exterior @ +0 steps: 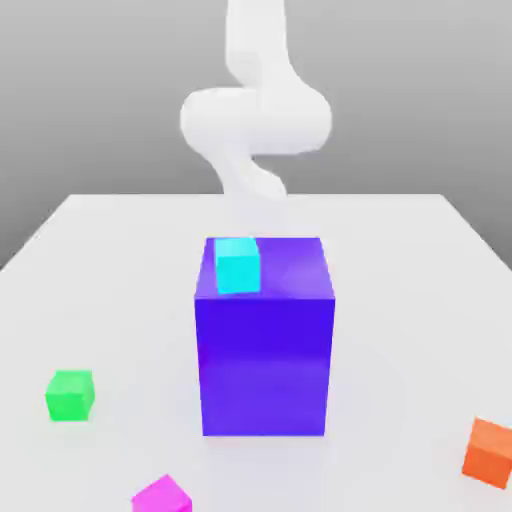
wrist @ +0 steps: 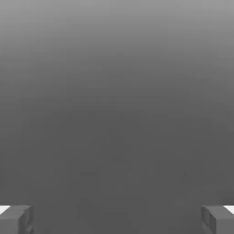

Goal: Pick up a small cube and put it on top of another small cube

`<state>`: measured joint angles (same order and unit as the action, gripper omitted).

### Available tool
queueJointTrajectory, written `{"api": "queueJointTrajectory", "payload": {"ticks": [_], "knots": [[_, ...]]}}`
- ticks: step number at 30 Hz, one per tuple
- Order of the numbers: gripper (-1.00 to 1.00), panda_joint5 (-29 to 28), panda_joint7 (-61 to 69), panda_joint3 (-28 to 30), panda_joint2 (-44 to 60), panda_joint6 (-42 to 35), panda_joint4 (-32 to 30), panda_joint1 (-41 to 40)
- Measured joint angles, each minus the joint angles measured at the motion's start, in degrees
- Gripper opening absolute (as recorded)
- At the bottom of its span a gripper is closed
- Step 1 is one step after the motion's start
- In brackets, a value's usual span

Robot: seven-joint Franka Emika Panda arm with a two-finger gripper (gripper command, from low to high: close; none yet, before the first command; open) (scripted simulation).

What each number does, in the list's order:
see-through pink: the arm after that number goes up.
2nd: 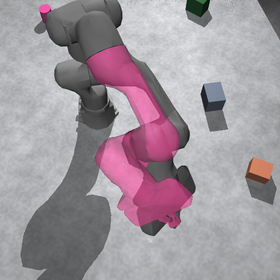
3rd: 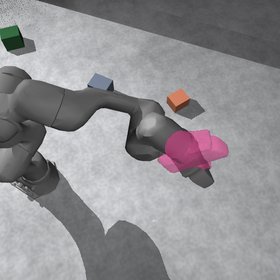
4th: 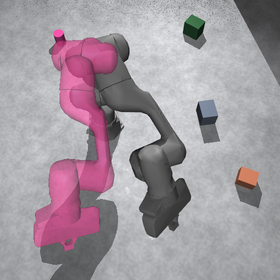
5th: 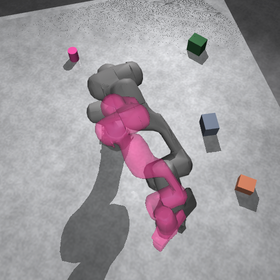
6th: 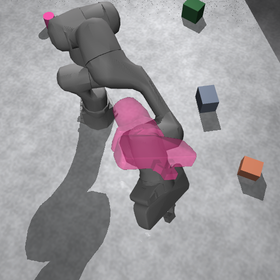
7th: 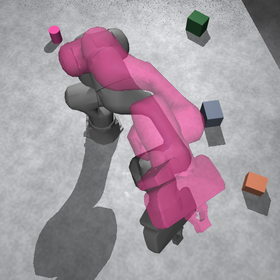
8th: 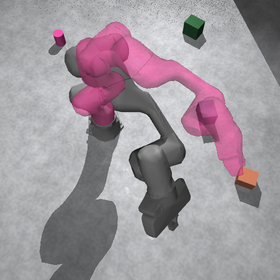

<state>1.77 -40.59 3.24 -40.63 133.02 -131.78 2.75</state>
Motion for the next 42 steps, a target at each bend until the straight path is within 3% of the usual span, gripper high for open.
{"api": "queueJointTrajectory", "payload": {"ticks": [9,16,23,31,35,36,42], "knots": [[0.00,8.4,20.5,10.4,19.0,4.5,0.0,8.0],[0.00,15.6,36.7,14.8,33.7,7.8,0.1,10.5],[0.00,18.9,50.3,15.0,47.5,11.8,-0.1,8.9],[0.00,14.2,59.6,15.9,60.6,18.3,-0.9,6.9],[0.00,17.2,63.2,12.4,68.8,24.2,0.8,3.9],[-1.00,18.0,63.8,11.5,70.3,25.3,1.1,3.1],[-1.00,18.4,64.2,11.0,71.0,25.8,1.3,2.7]]}}
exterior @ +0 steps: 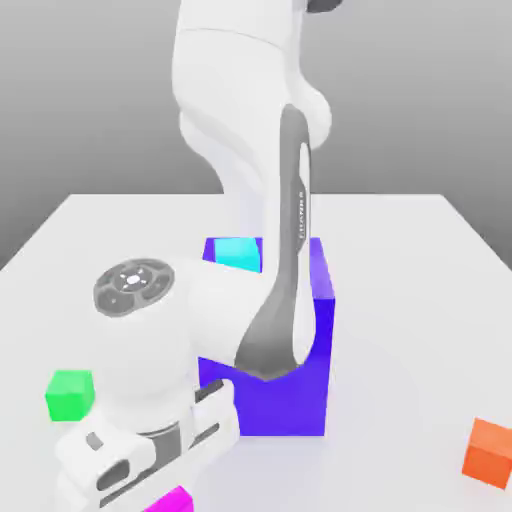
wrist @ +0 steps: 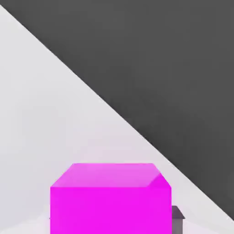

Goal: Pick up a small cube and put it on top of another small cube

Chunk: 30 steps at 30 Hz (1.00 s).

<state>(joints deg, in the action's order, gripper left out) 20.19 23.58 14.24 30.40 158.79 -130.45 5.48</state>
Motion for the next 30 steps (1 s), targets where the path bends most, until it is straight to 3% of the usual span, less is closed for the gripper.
{"api": "queueJointTrajectory", "payload": {"ticks": [6,18,21,24,29,30], "knots": [[-1.00,-6.3,-3.2,5.5,-10.1,-6.7,-3.2,2.8],[-1.00,-20.5,11.8,19.3,-29.7,-7.5,-20.3,-10.3],[-1.00,-19.2,15.3,17.7,-29.6,-5.7,-21.8,-18.4],[-1.00,-15.5,18.3,13.7,-26.6,-3.1,-21.7,-15.6],[-1.00,-7.4,24.2,10.1,-20.4,1.8,-21.4,-17.4],[1.00,-5.9,25.3,8.9,-19.1,2.8,-21.3,-18.3]]}}
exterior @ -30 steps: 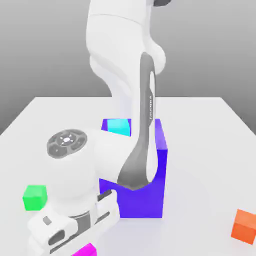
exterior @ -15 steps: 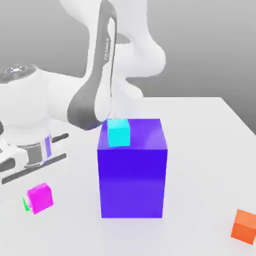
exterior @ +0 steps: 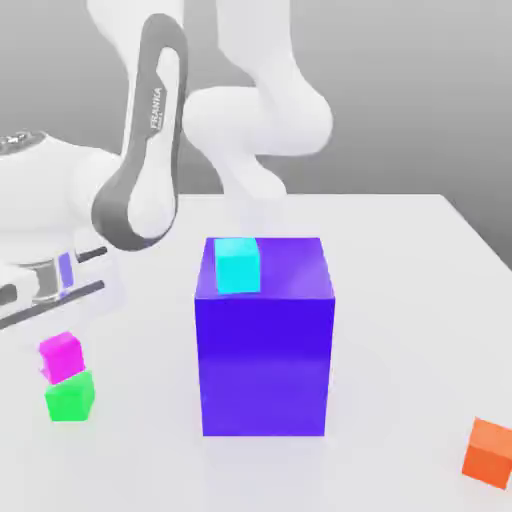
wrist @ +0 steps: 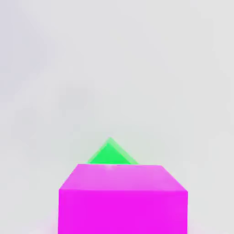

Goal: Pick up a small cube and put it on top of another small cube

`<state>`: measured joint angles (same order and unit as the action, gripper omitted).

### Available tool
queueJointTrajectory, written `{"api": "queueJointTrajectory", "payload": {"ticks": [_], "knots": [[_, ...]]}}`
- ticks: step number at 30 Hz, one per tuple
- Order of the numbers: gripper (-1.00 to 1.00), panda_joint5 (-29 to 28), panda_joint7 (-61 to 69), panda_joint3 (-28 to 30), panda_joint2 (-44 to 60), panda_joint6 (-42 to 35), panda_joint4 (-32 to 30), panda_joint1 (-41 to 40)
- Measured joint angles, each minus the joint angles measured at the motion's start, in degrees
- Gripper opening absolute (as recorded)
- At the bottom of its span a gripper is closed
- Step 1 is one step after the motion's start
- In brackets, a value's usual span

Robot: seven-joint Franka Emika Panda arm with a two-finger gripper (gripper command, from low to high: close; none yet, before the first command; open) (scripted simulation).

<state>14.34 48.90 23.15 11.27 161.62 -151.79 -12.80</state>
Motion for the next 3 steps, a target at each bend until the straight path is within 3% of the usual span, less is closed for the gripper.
{"api": "queueJointTrajectory", "payload": {"ticks": [3], "knots": [[1.00,0.0,0.0,0.0,0.0,0.0,0.0,0.0]]}}
